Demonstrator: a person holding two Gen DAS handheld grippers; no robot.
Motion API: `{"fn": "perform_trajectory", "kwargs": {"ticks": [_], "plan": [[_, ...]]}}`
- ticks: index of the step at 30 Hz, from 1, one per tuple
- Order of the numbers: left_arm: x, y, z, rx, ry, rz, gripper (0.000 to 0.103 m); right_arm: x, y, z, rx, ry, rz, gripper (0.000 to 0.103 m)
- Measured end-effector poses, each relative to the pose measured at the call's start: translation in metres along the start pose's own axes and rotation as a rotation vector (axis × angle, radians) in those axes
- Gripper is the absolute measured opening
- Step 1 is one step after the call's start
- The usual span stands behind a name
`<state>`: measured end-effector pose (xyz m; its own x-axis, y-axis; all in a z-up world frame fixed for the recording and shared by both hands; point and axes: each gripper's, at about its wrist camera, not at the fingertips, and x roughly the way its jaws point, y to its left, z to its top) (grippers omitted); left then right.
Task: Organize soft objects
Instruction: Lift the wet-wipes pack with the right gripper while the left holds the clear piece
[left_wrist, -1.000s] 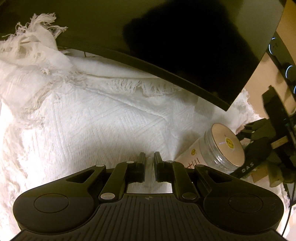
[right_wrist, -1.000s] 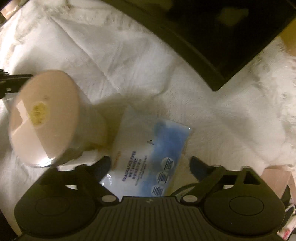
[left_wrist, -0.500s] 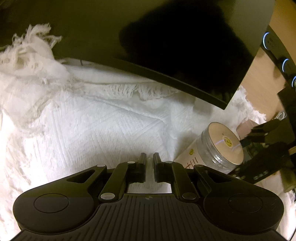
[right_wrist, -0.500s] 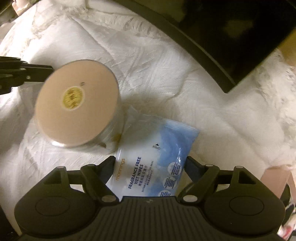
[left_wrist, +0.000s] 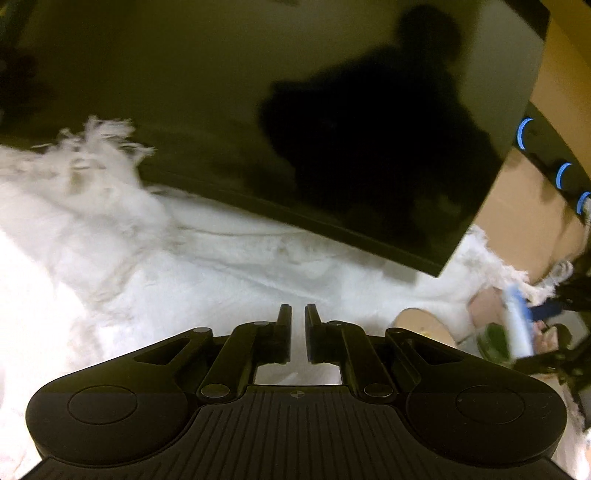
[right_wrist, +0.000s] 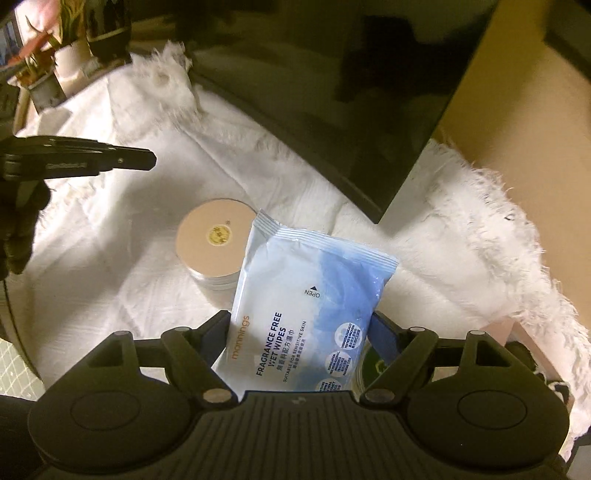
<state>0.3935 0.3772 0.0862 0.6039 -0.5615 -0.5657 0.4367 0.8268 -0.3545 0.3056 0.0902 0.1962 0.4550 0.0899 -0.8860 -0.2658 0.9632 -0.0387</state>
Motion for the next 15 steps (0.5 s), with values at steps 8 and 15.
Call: {"fn": "perform_trajectory", "kwargs": {"ticks": [8,15], "plan": [[-0.010,0.007,-0.052,-0.083,0.045,0.141,0.015,0.011,0.027,-0.039,0.062,-0.068,-0.030,0.080],[0.022,0.013,-0.065,-0.173,0.091,0.198,0.022,0.085,0.031,-0.043,0.266,0.034,-0.024,0.080]]}}
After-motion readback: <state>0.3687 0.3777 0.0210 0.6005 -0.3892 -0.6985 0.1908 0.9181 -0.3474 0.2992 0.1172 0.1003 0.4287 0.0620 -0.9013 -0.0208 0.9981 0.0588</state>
